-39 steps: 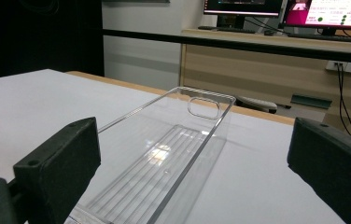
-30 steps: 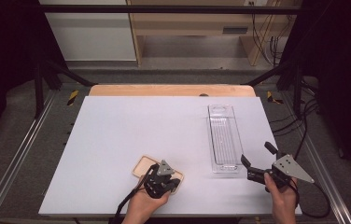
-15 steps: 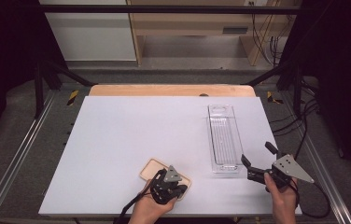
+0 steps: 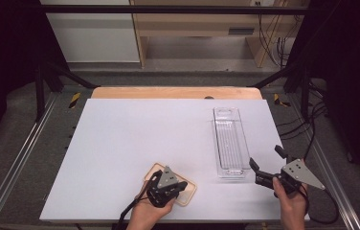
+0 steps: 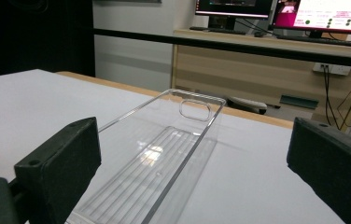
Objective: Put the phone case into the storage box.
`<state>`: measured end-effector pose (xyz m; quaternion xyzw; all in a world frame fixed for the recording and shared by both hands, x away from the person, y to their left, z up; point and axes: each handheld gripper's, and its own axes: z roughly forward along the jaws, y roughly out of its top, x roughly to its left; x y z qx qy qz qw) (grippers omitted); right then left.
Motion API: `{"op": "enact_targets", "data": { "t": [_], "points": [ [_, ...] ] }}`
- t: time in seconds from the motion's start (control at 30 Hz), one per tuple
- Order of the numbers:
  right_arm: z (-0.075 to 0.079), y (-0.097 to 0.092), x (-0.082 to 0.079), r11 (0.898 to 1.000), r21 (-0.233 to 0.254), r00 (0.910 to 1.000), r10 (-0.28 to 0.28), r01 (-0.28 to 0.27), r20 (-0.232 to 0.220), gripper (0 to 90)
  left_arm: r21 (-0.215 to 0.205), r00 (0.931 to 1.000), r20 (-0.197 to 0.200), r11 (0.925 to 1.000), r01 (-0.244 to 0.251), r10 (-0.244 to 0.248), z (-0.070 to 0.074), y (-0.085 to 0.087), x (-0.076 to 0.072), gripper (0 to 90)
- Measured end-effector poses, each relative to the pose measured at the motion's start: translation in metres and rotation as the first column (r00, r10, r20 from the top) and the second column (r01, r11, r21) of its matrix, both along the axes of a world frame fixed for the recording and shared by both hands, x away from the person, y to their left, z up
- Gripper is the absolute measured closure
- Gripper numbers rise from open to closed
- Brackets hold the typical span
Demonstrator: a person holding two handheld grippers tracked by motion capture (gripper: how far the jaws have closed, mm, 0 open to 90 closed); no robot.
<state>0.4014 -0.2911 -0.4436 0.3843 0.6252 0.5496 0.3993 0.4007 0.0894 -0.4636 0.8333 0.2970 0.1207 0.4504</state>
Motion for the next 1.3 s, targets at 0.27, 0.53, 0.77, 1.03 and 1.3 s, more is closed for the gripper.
{"op": "enact_targets", "data": {
  "t": [0.27, 0.53, 0.77, 1.03, 1.3],
  "points": [
    [0.023, 0.014, -0.004, 1.0, 0.015, 1.0, -0.01, 0.01, 0.001, 3.1, -0.095, 0.9839, 0.125, 0.9887, -0.116, 0.127, 0.017, 0.047, 0.0, 90.0],
    [0.046, 0.046, -0.005, 0.997, -0.038, 0.998, 0.06, -0.061, -0.02, 2.5, -0.153, 0.9596, 0.172, 0.9683, -0.197, 0.223, 0.025, 0.083, 0.001, 86.4],
    [0.058, 0.073, -0.003, 0.99, -0.087, 0.9928, 0.101, -0.107, -0.064, 2.9, -0.202, 0.922, 0.241, 0.9447, -0.258, 0.303, 0.028, 0.101, 0.0, 62.8],
    [0.069, 0.1, 0.006, 0.977, -0.106, 0.9753, 0.169, -0.185, -0.142, 4.1, -0.233, 0.9088, 0.238, 0.9286, -0.289, 0.342, 0.026, 0.122, 0.001, 34.5],
    [0.072, 0.13, 0.015, 0.95, -0.153, 0.9472, 0.237, -0.272, -0.216, 4.0, -0.293, 0.8851, 0.233, 0.8971, -0.331, 0.403, 0.021, 0.144, 0.006, 5.3]
  ]
}}
